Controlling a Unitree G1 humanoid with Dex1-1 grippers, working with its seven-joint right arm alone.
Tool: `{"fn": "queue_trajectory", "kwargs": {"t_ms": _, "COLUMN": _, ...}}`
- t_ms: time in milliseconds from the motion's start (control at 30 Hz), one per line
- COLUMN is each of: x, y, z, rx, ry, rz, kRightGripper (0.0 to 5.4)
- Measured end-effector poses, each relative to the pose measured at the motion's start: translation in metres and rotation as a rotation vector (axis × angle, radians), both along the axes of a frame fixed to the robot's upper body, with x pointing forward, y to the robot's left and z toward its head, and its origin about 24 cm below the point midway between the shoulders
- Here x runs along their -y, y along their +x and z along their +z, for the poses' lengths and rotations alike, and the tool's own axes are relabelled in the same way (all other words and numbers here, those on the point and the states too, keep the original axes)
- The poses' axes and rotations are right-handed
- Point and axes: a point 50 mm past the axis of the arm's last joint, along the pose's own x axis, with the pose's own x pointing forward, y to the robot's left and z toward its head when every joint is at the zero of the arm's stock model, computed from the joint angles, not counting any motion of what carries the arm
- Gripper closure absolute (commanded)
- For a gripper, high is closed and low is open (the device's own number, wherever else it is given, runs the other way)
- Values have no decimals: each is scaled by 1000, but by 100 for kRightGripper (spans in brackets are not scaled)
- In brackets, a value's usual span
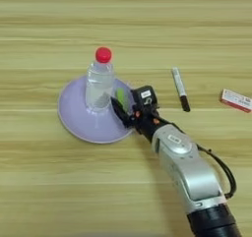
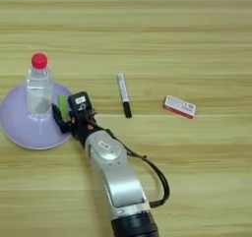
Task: Move the objects on the table
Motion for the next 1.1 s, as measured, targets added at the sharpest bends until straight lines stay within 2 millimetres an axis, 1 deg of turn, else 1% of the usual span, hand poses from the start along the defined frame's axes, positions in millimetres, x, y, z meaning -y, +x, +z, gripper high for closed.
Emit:
{"fn": "queue_trajectory", "kwargs": {"t_ms": 200, "x": 11, "y": 2, "z": 1, "rx": 4, "ry": -8, "rz": -35, "kRightGripper": 109}}
{"fn": "queue_trajectory", "kwargs": {"t_ms": 233, "x": 12, "y": 2, "z": 1, "rx": 6, "ry": -8, "rz": -38, "kRightGripper": 106}}
{"fn": "queue_trajectory", "kwargs": {"t_ms": 300, "x": 14, "y": 2, "z": 3, "rx": 12, "ry": -6, "rz": -49, "kRightGripper": 80}}
{"fn": "queue_trajectory", "kwargs": {"t_ms": 433, "x": 27, "y": 4, "z": 7, "rx": 30, "ry": -15, "rz": -93, "kRightGripper": 40}}
{"fn": "queue_trajectory", "kwargs": {"t_ms": 500, "x": 32, "y": 4, "z": 8, "rx": 33, "ry": -16, "rz": -110, "kRightGripper": 12}}
{"fn": "queue_trajectory", "kwargs": {"t_ms": 767, "x": 47, "y": 5, "z": 10, "rx": 40, "ry": -17, "rz": -162, "kRightGripper": 5}}
{"fn": "queue_trajectory", "kwargs": {"t_ms": 900, "x": 60, "y": 5, "z": 12, "rx": 49, "ry": -23, "rz": -208, "kRightGripper": 5}}
{"fn": "queue_trajectory", "kwargs": {"t_ms": 1100, "x": 90, "y": 8, "z": 16, "rx": 82, "ry": -65, "rz": -336, "kRightGripper": 5}}
